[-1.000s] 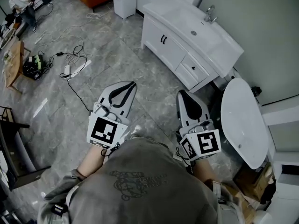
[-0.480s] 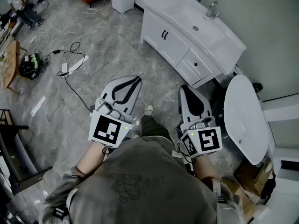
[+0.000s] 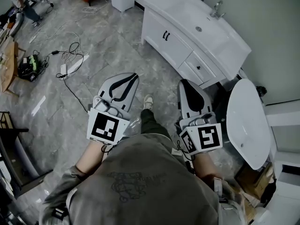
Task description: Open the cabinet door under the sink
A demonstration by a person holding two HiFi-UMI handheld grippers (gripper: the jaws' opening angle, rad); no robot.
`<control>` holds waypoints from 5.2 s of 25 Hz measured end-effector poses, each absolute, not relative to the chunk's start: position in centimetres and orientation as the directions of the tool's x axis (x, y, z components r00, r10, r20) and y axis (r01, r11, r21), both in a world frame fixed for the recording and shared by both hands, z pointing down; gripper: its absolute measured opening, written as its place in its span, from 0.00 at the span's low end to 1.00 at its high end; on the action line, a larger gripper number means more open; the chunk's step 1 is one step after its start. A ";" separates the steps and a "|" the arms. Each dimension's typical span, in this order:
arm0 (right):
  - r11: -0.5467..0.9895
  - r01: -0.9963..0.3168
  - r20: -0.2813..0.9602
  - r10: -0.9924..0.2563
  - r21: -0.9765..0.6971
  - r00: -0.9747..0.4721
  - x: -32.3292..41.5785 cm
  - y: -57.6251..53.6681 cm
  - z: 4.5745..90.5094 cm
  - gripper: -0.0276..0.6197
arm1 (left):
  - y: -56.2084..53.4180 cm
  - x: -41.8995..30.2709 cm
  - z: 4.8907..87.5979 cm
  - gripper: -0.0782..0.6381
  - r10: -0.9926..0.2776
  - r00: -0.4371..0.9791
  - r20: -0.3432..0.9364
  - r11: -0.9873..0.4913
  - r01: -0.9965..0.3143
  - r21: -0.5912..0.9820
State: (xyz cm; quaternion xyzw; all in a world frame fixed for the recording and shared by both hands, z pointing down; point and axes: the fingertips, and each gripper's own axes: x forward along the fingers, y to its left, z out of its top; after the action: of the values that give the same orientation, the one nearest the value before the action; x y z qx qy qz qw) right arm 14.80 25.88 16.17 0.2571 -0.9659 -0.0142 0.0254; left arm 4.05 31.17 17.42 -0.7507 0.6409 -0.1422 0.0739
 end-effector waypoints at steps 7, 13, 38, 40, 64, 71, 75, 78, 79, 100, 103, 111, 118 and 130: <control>0.872 -0.490 0.068 -0.490 0.018 -0.869 12.2 18.3 17.2 0.09 | 24.7 1.3 18.5 0.14 -0.980 0.116 0.160 -0.159 -0.945 -0.287; 0.869 -0.495 0.073 -0.493 -0.016 -0.867 9.8 11.8 18.1 0.10 | 18.6 -1.3 19.7 0.14 -0.974 0.102 0.204 -0.157 -0.949 -0.272; 0.872 -0.482 0.204 -0.459 -0.084 -0.865 1.9 -9.0 23.6 0.10 | -3.5 -8.5 23.6 0.14 -0.929 0.148 0.340 -0.240 -0.938 -0.249; 0.861 -0.500 0.222 -0.472 -0.093 -0.853 1.9 -9.8 24.5 0.10 | -4.6 -8.7 23.9 0.14 -0.925 0.164 0.343 -0.257 -0.934 -0.246; 0.503 -0.850 0.319 -0.789 -0.157 -0.526 -3.7 -18.5 32.6 0.10 | -17.7 -16.5 30.3 0.14 -0.807 0.478 0.347 -0.574 -0.774 -0.268; 0.433 -0.888 0.340 -0.820 -0.155 -0.460 -5.8 -21.1 36.3 0.10 | -20.7 -19.0 33.1 0.14 -0.804 0.486 0.343 -0.574 -0.785 -0.232; 0.385 -0.910 0.369 -0.832 -0.156 -0.415 -6.1 -23.1 40.1 0.20 | -22.1 -18.4 36.3 0.14 -0.786 0.507 0.354 -0.598 -0.769 -0.227; 0.342 -0.924 0.411 -0.828 -0.169 -0.382 -6.3 -24.3 43.5 0.24 | -23.2 -18.3 39.2 0.14 -0.784 0.500 0.369 -0.592 -0.781 -0.199; 0.334 -0.928 0.422 -0.827 -0.163 -0.372 -6.3 -24.7 44.4 0.24 | -23.4 -18.4 40.2 0.14 -0.783 0.494 0.377 -0.588 -0.787 -0.189; 0.259 -0.951 0.578 -0.755 -0.169 -0.308 -8.5 -32.0 64.1 0.22 | -28.4 -19.2 55.1 0.14 -0.711 0.533 0.459 -0.643 -0.756 -0.119; 0.251 -0.954 0.585 -0.754 -0.163 -0.298 -8.3 -33.0 66.4 0.22 | -29.0 -19.3 57.8 0.14 -0.708 0.516 0.482 -0.643 -0.754 -0.137; 0.232 -0.960 0.623 -0.732 -0.155 -0.277 -8.5 -35.1 72.8 0.22 | -30.7 -20.5 63.6 0.14 -0.692 0.487 0.533 -0.628 -0.770 -0.111; 0.196 -0.964 0.644 -0.717 -0.180 -0.266 -8.4 -37.2 76.4 0.22 | -32.1 -21.1 67.1 0.14 -0.682 0.467 0.563 -0.630 -0.766 -0.127; 0.195 -0.962 0.632 -0.725 -0.194 -0.274 -9.2 -38.8 78.6 0.14 | -33.1 -21.5 69.5 0.14 -0.674 0.450 0.585 -0.616 -0.780 -0.109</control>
State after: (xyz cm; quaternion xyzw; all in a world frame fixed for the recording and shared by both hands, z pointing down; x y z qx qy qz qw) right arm -9.18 -38.77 78.62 0.5661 -0.7448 0.2869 0.2063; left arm -21.47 -33.06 69.55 -0.8470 0.4292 -0.3009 -0.0880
